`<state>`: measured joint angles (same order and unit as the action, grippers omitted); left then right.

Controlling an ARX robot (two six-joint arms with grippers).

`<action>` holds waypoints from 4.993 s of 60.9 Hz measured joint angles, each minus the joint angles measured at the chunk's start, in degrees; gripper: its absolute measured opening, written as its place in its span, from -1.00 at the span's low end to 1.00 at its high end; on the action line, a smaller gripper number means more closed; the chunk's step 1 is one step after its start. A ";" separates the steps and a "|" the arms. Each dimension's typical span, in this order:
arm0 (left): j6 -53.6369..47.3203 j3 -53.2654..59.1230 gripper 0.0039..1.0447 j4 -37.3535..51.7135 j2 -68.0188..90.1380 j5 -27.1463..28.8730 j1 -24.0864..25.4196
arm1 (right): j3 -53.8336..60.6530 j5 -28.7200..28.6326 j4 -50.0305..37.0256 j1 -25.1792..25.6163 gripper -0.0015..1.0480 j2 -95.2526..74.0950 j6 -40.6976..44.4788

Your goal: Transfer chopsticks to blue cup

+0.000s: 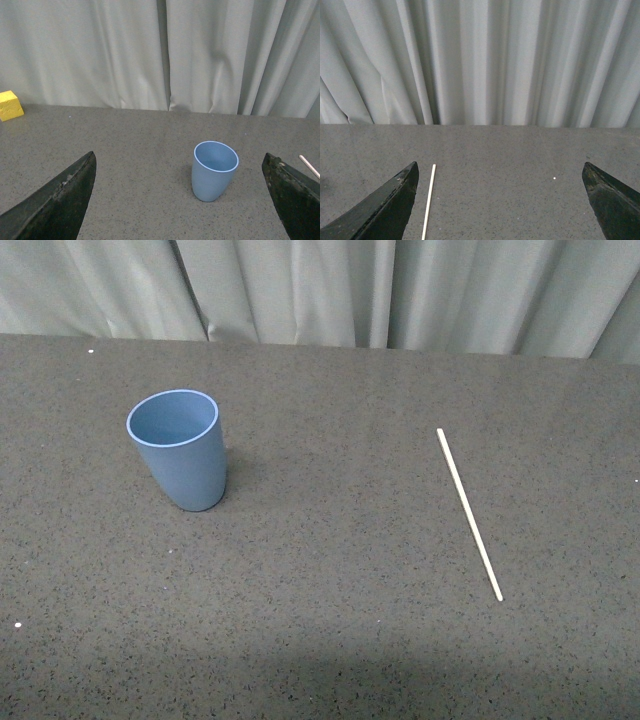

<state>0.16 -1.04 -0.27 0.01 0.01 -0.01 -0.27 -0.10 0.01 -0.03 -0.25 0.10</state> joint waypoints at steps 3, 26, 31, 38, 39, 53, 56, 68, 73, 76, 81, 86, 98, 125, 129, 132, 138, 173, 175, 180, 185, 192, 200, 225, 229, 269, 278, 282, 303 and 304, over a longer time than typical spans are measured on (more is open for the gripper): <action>0.00 0.00 0.88 0.00 0.00 0.00 0.00 | 0.00 0.02 0.00 0.00 0.82 0.00 -0.02; 0.00 0.00 0.88 0.00 0.00 0.00 0.00 | 0.00 0.02 0.00 0.00 0.82 0.00 0.00; 0.00 0.00 0.88 0.00 0.00 0.00 0.00 | 0.00 0.02 0.00 0.00 0.82 0.00 0.00; 0.00 0.00 0.88 0.00 0.00 0.00 0.00 | 0.00 0.02 0.00 0.00 0.82 0.00 -0.02; 0.00 0.00 0.88 0.00 0.00 0.00 0.00 | 0.00 0.02 0.00 0.00 0.82 0.00 -0.02; 0.00 0.00 0.88 0.00 0.00 0.00 0.00 | 0.00 0.02 0.00 0.00 0.82 0.00 0.00; 0.00 0.00 0.88 0.00 0.00 0.00 0.00 | 0.00 0.02 0.00 0.00 0.82 0.00 0.00; 0.00 0.00 0.88 0.00 0.00 0.00 0.00 | -0.09 9.33 -3.02 -2.47 0.82 -3.06 4.96; 0.00 0.00 0.88 0.00 0.00 0.00 0.00 | -1.11 12.46 -10.58 -2.05 0.82 -13.79 9.88; 0.00 0.00 0.88 0.00 0.00 0.00 0.00 | -3.26 9.20 -14.78 -0.55 0.82 -23.12 10.36; 0.00 0.00 0.88 0.00 0.00 0.00 0.00 | -8.55 3.43 -16.92 0.92 0.82 -37.46 9.40; 0.00 0.00 0.88 0.00 0.00 0.00 0.00 | -16.46 -1.55 -14.49 0.55 0.82 -52.74 8.02; 0.00 0.00 0.88 0.00 0.00 0.00 0.00 | -36.06 -5.66 -4.55 -2.54 0.82 -78.86 3.76; 0.00 0.00 0.88 0.00 0.00 0.00 0.00 | -63.84 -2.99 8.63 -9.79 0.82 -113.09 -2.91; 0.00 0.00 0.88 0.00 0.00 0.00 0.00 | -65.85 -2.73 9.49 -10.56 0.82 -115.51 -4.17; 0.00 0.00 0.88 0.00 0.00 0.00 0.00 | -67.73 -2.62 10.91 -11.10 0.82 -117.42 -5.57; 0.00 0.00 0.88 0.00 0.00 0.00 0.00 | -71.34 -1.33 12.70 -12.11 0.82 -121.66 -6.82; 0.00 0.00 0.88 0.00 0.00 0.00 0.00 | -82.71 -1.38 20.50 -14.05 0.48 -133.37 -7.13; 0.00 0.00 0.88 0.00 0.00 0.00 0.00 | -83.19 -0.74 20.92 -14.21 0.38 -133.85 -6.73; 0.00 0.00 0.88 0.00 0.00 0.00 0.00 | -84.43 -0.42 21.79 -14.49 0.14 -134.46 -6.56; 0.00 0.00 0.88 0.00 0.00 0.00 0.00 | -85.15 -0.11 22.18 -14.62 -0.06 -134.90 -6.49; 0.00 0.00 0.88 0.00 0.00 0.00 0.00 | -85.66 0.02 22.34 -14.67 -0.36 -135.19 -6.49; 0.00 0.00 0.88 0.00 0.00 0.00 0.00 | -85.72 0.04 22.47 -14.64 -0.73 -135.25 -6.54; 0.00 0.00 0.88 0.00 0.00 0.00 0.00 | -79.93 -5.38 13.86 -13.94 -0.97 -131.49 -7.45; 0.00 0.00 0.88 0.00 0.00 0.00 0.00 | -77.33 -7.67 8.57 -14.01 -0.97 -128.85 -7.91; 0.00 0.00 0.88 0.00 0.00 0.00 0.00 | -73.16 -30.32 -43.93 -30.47 -0.97 -117.66 -9.11; 0.00 0.00 0.88 0.00 0.00 0.00 0.00 | -75.63 -31.45 -44.06 -31.74 -0.97 -122.14 -8.98; 0.00 0.00 0.88 0.00 0.00 -0.02 0.00 | -76.30 -32.20 -44.33 -32.13 -0.97 -123.69 -9.01; 0.00 0.00 0.88 0.00 0.00 0.00 0.00 | -80.61 -34.10 -44.04 -33.24 -0.97 -129.74 -8.87; 0.00 0.00 0.88 0.00 0.00 0.00 0.00 | -80.70 -34.14 -44.04 -33.24 -0.97 -129.94 -8.87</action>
<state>0.16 -1.04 -0.27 0.01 0.01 -0.01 -80.97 -34.24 -44.03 -33.28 -130.19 -8.78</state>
